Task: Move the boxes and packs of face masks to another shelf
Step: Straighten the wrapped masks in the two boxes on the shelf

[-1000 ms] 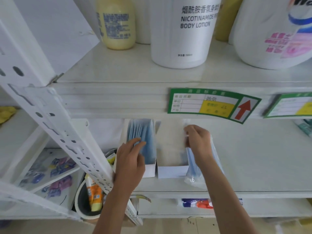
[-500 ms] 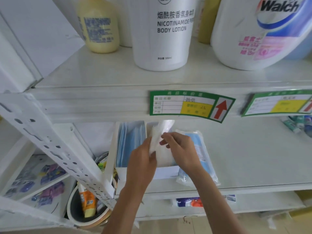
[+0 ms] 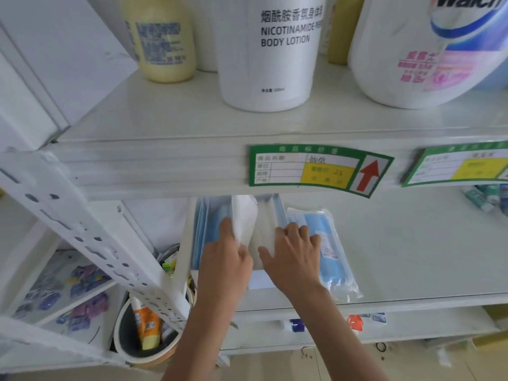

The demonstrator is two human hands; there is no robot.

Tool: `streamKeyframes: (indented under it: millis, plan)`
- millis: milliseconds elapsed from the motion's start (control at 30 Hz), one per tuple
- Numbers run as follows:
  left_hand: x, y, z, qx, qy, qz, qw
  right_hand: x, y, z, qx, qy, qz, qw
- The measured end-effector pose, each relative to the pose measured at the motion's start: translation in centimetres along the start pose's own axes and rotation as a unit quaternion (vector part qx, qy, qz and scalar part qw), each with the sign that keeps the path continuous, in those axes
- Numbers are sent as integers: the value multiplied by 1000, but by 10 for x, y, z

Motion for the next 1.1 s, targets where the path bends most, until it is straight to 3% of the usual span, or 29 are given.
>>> streamKeyframes:
  millis: [233,767,1000,1100]
  plan:
    - [-21,6,6,-3,51,21,998,0,4,-7,14,-21,-1,1000]
    - [-38,10,9,18,56,35,998,7,5,-3,24,35,9,999]
    - [26,13,26,50,25,-41,998,7,8,-8,0,16,2,1000]
    - [44,17,27,49,0,-30,998,5,6,-5,-13,-5,14,1000]
Point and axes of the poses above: each hand's wrist, its own y-axis towards the middle knuckle, its own x-axis out of the palm, z = x × y, the point moved 8 cm from there along y, towards the middle knuckle, and after that the axes turned 7 degrees about x, right-handed, at the moved point
